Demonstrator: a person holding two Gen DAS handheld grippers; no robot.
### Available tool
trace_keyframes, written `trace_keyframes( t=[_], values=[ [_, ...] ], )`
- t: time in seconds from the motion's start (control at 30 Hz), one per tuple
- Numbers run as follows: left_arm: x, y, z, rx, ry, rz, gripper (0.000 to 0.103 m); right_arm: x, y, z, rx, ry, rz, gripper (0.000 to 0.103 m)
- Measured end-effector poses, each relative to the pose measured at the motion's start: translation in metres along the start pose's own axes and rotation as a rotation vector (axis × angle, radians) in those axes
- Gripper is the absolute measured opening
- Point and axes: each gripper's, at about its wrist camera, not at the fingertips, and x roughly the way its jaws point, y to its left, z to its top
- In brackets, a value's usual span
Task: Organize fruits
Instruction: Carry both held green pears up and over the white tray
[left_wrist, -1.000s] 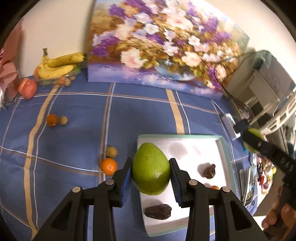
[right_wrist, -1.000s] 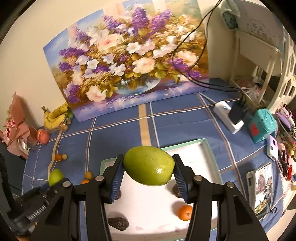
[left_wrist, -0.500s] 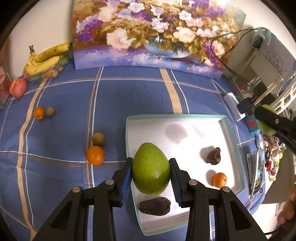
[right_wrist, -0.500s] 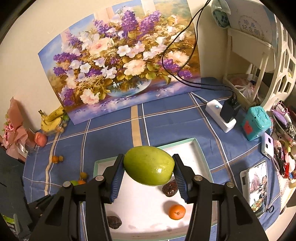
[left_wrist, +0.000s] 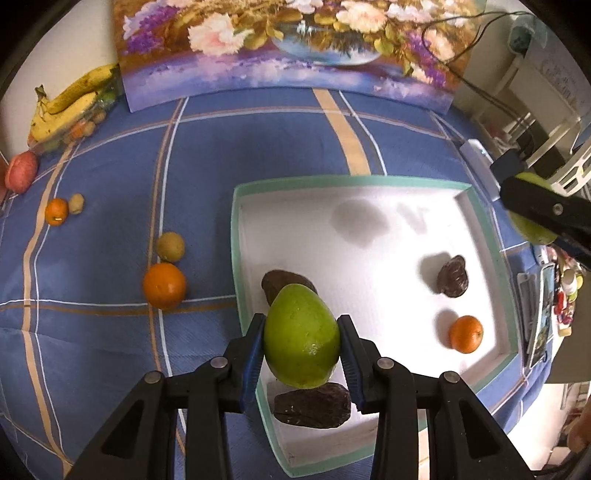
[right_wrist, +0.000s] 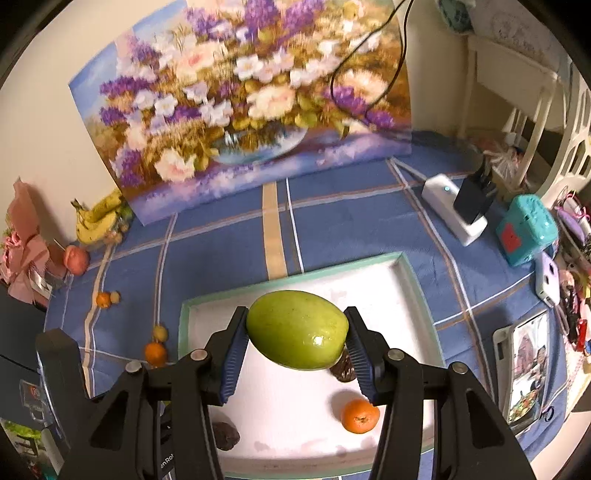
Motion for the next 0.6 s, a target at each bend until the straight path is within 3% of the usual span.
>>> trace_keyframes(
  t=[0.37, 0.6],
  values=[
    [0.023, -0.005, -0.008, 0.014, 0.054, 0.011, 0.041, 0.072, 0.003, -0.027, -0.016, 0.209, -0.007, 0.053],
    [0.032, -0.004, -0.01, 0.009, 0.072, 0.009, 0.041, 0.098, -0.002, -0.039, -0.01, 0.277, -0.028, 0.053]
  ],
)
